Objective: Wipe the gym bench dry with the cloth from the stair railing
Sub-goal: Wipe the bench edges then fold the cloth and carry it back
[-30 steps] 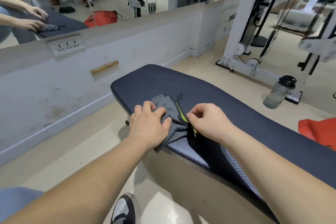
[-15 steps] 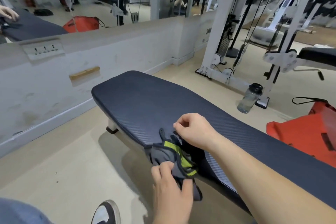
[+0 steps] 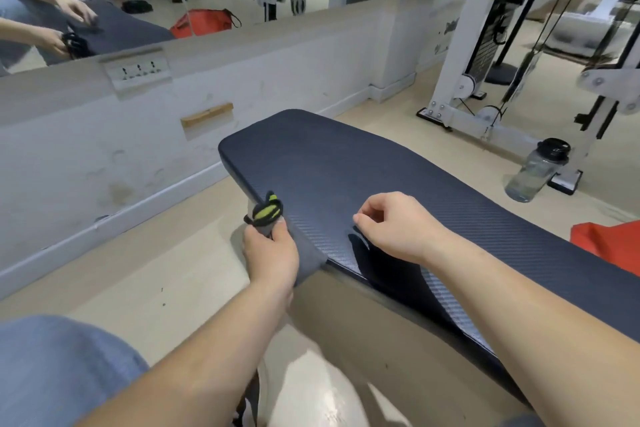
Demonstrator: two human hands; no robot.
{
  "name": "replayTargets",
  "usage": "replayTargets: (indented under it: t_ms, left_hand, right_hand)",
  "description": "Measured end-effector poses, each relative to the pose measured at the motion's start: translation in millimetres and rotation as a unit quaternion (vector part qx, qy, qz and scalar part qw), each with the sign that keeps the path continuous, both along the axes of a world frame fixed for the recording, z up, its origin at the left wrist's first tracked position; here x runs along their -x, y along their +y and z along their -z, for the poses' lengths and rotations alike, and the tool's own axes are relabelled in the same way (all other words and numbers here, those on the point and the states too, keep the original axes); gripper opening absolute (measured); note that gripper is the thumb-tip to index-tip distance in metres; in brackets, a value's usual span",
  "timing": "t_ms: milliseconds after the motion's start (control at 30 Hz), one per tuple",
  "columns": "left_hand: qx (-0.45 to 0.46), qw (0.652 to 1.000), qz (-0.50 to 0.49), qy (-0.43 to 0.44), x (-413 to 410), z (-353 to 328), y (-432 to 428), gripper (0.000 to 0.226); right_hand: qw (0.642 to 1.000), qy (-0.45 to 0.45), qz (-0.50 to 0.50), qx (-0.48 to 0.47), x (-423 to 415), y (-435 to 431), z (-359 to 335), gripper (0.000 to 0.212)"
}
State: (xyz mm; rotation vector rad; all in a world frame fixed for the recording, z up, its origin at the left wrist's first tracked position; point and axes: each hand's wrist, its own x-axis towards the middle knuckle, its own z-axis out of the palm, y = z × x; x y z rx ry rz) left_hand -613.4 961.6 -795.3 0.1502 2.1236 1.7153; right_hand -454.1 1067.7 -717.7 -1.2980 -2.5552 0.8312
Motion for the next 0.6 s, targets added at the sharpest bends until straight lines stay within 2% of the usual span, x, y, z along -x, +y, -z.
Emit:
replayTargets:
  t_ms: [100,200,400,533,600]
  left_hand:
    - [0.005,0.999,0.034,-0.006,47,-13,11,0.035]
    - [0.046,0.998,0.041,0.012,33,-11,8,0.048]
    - [0.063,0.996,0.055,-0.04,-43,7,-11,0.042]
    - [0.08,0.995,0.056,-0.007,1,0,7,0.029]
    - [0.095,0.993,0.06,0.022,30,0,17,0.031]
  right_hand:
    - [0.999,-0.031,-0.029,-0.03,3,1,6,0.016]
    - [0.996,-0.047,-0.049,-0.057,7,3,7,0.013]
    - [0.995,-0.045,-0.046,-0.076,35,9,12,0.016]
    - [0.993,-0.03,-0.045,-0.105,66,9,12,0.02]
    - [0.99,-0.027,-0.053,-0.126,82,9,12,0.023]
